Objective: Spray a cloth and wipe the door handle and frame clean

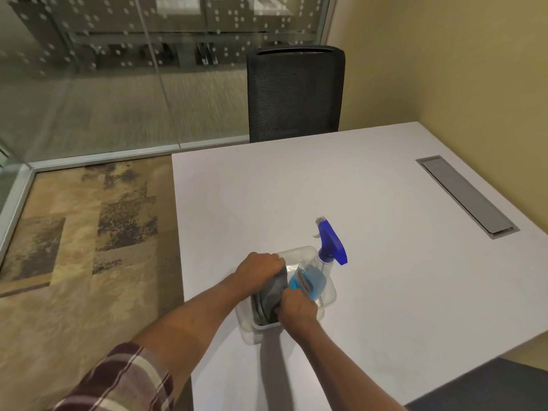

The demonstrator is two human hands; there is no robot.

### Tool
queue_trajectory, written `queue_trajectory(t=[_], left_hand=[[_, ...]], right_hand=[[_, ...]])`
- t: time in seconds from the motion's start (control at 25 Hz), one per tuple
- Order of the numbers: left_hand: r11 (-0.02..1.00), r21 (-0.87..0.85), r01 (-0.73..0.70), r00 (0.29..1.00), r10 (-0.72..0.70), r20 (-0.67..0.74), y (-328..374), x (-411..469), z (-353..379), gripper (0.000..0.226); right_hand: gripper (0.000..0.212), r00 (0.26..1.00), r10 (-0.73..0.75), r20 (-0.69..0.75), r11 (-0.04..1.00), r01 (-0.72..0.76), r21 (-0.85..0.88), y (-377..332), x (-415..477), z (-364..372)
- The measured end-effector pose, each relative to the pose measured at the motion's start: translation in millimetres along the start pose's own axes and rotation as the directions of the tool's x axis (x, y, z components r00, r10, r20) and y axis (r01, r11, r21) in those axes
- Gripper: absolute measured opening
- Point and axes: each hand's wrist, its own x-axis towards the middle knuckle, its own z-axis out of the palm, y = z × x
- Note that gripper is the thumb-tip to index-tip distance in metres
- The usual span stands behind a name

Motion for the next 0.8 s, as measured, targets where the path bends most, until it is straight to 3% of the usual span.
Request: queue_trajectory(t=[0.08, 0.2, 0.32, 0.44, 0.64, 0.72, 0.8], left_hand=[[0.99, 0.11, -0.091, 0.991, 0.1, -0.086, 0.5, -5.7, 5.7, 0.029], [0.993, 0.063, -0.103, 0.993, 0.099, 0.065, -0.1, -8.3, 23.8, 0.037], [0.998, 0.018, 0.056, 0.989, -0.058, 0.137, 4.1, -11.2, 36.3, 0.038], [0.986, -0.044, 0.16, 0.976, -0.152, 0.159, 13.6, -9.5, 44.1, 0.057], [0.974, 0.009, 0.225, 0.962, -0.224, 0.156, 21.4, -9.0, 49.2, 0.075], [0.967, 0.003, 0.253, 0.953, -0.25, 0.173, 25.5, -13.1, 45.5, 0.075], [0.959, -0.051, 0.28, 0.947, -0.267, 0.177, 28.2, -17.9, 33.6, 0.064]], right_hand=[[0.026, 0.997, -0.053, -0.058, 0.998, 0.054, 0.011, -2.1, 1.2, -0.1], [0.031, 0.989, -0.118, -0.095, 0.992, 0.121, 0.032, -5.4, 3.6, 2.2], [0.038, 0.985, -0.161, -0.065, 0.987, 0.16, -0.019, -7.2, 10.0, 5.8], [0.047, 0.989, -0.14, -0.038, 0.988, 0.137, -0.065, -10.6, 18.7, 9.9], [0.07, 0.99, -0.135, 0.028, 0.975, 0.138, -0.177, -12.4, 26.9, 14.3], [0.067, 0.985, -0.157, 0.076, 0.958, 0.17, -0.23, -9.8, 26.8, 10.1], [0.048, 0.975, -0.209, 0.079, 0.936, 0.223, -0.272, -8.8, 23.3, 0.1]])
